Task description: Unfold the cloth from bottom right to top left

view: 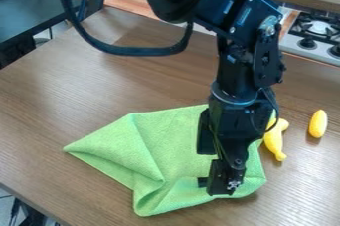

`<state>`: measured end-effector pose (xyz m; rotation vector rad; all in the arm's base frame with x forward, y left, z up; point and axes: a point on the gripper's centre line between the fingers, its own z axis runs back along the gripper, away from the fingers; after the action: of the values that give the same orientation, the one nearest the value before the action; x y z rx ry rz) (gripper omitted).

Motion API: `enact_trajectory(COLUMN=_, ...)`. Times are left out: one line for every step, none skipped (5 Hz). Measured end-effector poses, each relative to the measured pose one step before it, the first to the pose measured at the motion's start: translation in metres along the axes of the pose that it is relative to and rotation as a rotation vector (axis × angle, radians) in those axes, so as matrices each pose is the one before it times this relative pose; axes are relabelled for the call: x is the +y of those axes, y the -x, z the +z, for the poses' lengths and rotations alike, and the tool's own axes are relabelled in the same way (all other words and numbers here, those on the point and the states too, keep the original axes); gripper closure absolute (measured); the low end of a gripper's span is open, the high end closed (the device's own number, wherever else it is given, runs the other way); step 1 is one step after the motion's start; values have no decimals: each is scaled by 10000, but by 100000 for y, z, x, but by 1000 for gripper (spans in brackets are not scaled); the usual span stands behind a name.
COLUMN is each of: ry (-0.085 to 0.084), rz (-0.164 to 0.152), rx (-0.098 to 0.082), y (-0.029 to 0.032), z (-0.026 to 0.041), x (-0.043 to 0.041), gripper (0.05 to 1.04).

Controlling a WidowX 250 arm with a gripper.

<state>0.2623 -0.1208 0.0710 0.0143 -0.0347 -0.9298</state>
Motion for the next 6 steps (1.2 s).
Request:
enact_trajectory(ry=58, rz=37, rx=332, y=-360, z=-994, x=315, gripper=83)
enact_trajectory(ry=5, rz=-158, rx=127, y=-690, z=-422, x=-482, gripper=108)
enact_trajectory(ry=15, rz=-5, rx=240, y=-431, z=-967, x=-323, gripper=380)
enact_trajectory(ry=-98, rz=-47, rx=-146, y=-411, z=49, x=-172, gripper=690)
enact_trajectory(ry=-42, rz=-3, rx=-32, y=-35, z=-62, x=4, gripper=917)
enact_trajectory(ry=173, rz=-50, rx=-57, y=135, z=-19, x=187, gripper=1017)
